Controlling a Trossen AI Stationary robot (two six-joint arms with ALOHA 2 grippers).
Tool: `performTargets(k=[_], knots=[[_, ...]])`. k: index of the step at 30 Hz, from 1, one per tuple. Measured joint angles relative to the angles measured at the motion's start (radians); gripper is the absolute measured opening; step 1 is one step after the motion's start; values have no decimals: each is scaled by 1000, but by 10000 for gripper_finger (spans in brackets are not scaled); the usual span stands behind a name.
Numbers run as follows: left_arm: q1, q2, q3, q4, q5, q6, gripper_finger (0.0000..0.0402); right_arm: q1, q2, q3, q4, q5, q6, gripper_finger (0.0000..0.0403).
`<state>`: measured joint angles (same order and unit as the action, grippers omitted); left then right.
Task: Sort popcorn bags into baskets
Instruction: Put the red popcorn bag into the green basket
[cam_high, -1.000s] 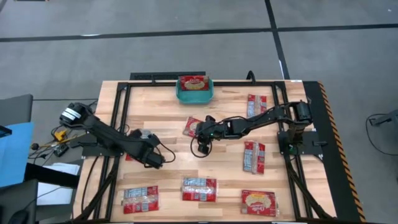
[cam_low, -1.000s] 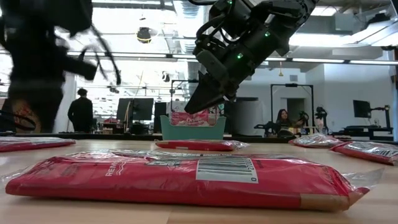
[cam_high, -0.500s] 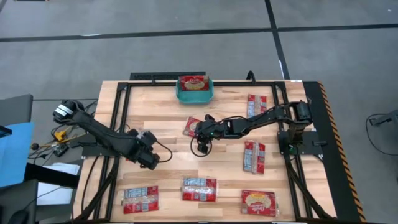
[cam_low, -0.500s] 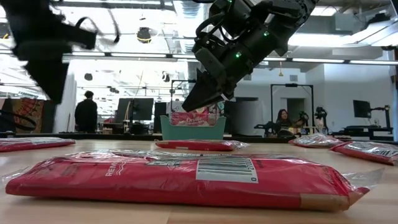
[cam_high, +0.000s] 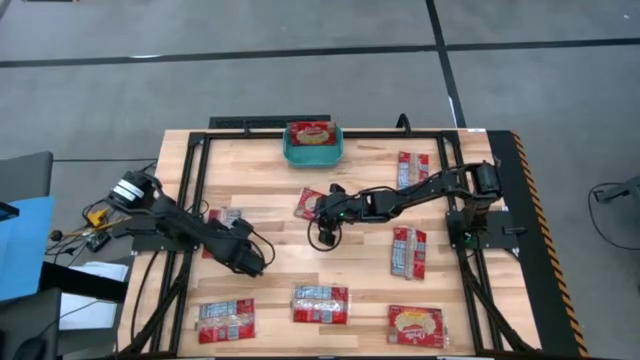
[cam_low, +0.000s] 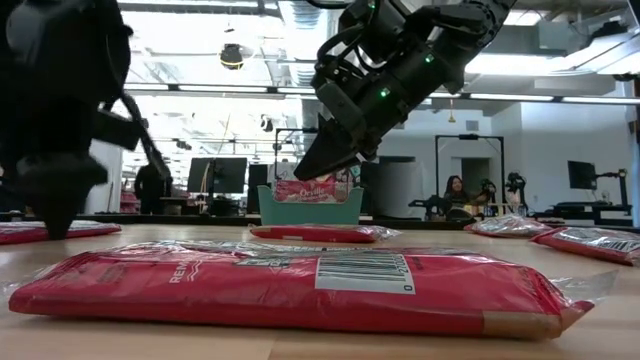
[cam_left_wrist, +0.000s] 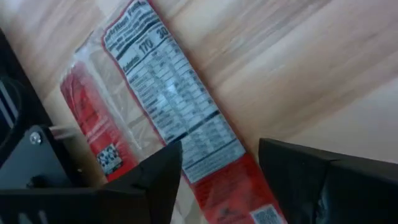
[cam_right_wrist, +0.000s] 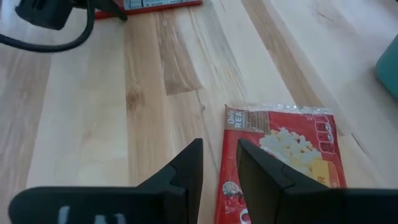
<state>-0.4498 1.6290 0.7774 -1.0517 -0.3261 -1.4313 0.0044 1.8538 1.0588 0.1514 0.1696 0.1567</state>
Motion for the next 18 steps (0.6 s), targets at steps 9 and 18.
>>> performTargets(k=[9, 18], knots=[[1, 55, 5, -10, 9, 60, 118, 0, 0, 0, 11, 0, 8, 121], [1, 49, -8, 4, -55, 164, 3, 0, 0, 0, 15, 0, 9, 118]])
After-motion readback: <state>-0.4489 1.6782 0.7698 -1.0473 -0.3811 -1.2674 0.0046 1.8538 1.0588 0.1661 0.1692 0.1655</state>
